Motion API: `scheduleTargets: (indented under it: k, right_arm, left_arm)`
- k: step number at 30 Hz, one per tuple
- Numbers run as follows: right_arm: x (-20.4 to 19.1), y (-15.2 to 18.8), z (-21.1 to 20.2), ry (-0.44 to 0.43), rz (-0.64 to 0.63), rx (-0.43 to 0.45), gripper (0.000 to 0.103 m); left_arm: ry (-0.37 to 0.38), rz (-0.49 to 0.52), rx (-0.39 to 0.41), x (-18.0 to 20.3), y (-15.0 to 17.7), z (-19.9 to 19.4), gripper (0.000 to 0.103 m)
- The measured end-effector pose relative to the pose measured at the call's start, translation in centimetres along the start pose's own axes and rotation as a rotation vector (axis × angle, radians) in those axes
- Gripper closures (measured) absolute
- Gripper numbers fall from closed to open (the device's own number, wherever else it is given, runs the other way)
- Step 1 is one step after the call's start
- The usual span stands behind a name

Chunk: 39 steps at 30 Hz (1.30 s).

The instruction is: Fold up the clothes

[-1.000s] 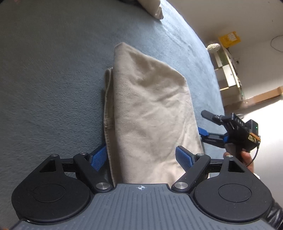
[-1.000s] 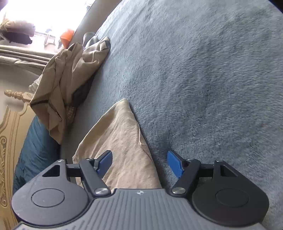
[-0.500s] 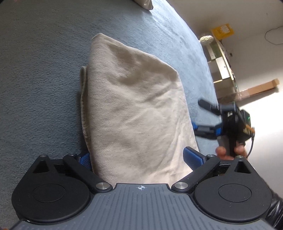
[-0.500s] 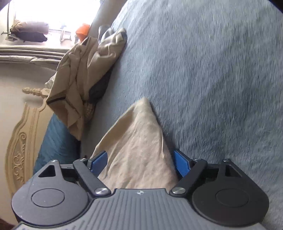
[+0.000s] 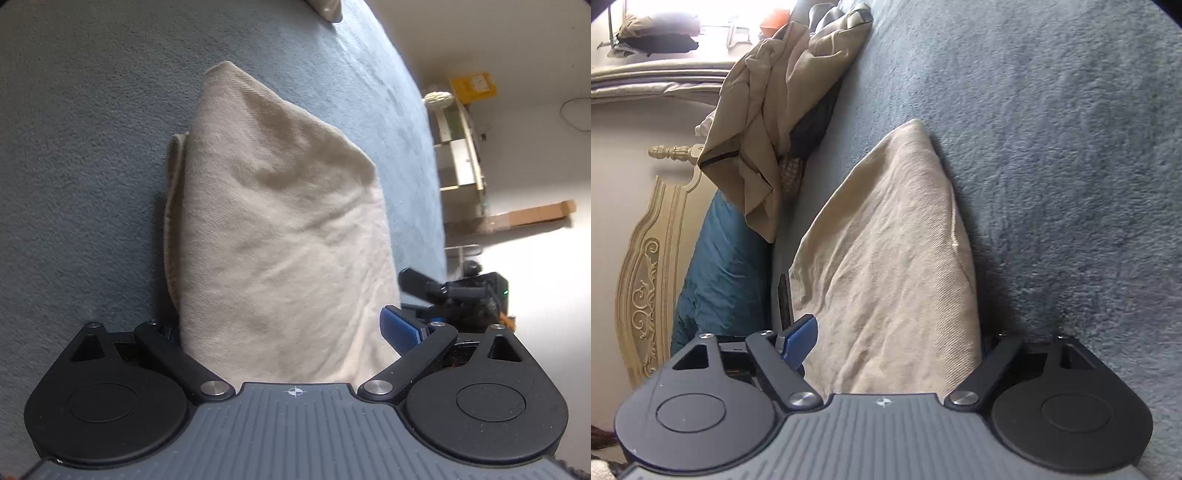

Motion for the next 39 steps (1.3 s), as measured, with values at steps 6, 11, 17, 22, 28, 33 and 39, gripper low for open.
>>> scheduleTargets:
  k: [6, 11, 17, 22, 28, 33, 39]
  right_arm:
    - [0.8, 1.5, -0.8, 0.001, 0.012, -0.048, 0.049]
    - [1.3, 1.8, 0.3, 0.023, 0.014, -0.025, 0.063]
    - [-0.6, 2.0, -0.8, 0.057, -0.015, 0.009, 0.073]
    - [-2.7, 1.7, -1.5, 0.091, -0.010, 0.008, 0.077]
    - [-5.6, 0.8, -2.7, 0.157, 0.029, -0.012, 0.077]
    - [-9.8, -0.2, -4.2, 0.199, 0.067, -0.005, 0.078]
    - [-17.2, -1.3, -6.2, 0.254, 0.107, 0.030, 0.078]
  left_arm:
    - [0.026, 0.036, -0.076, -0.5, 0.9, 0.2, 0.021]
    - [-0.005, 0.020, -0.054, -0.4, 0.8, 0.5, 0.023]
    - [-0.026, -0.049, -0.048, -0.6, 0.6, -0.4, 0.041]
    - [-0.032, -0.065, -0.079, 0.9, 0.7, -0.5, 0.043]
    - [-0.012, -0.080, -0.149, 3.9, 0.2, -1.4, 0.043]
    - [0.015, -0.085, -0.184, 7.3, -1.2, -4.2, 0.043]
    - [0.047, -0.059, -0.245, 12.0, -3.0, -8.8, 0.043]
Point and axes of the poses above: each gripper's, at about its wrist camera, not at the fingertips, and z roughly the way its jaws point, x to its right, y to its underside, the point moved 10 cm from there along z, roughly the way its jaws point, and after that the axes turned 6 degrees about -z, right-handed, at the moved point
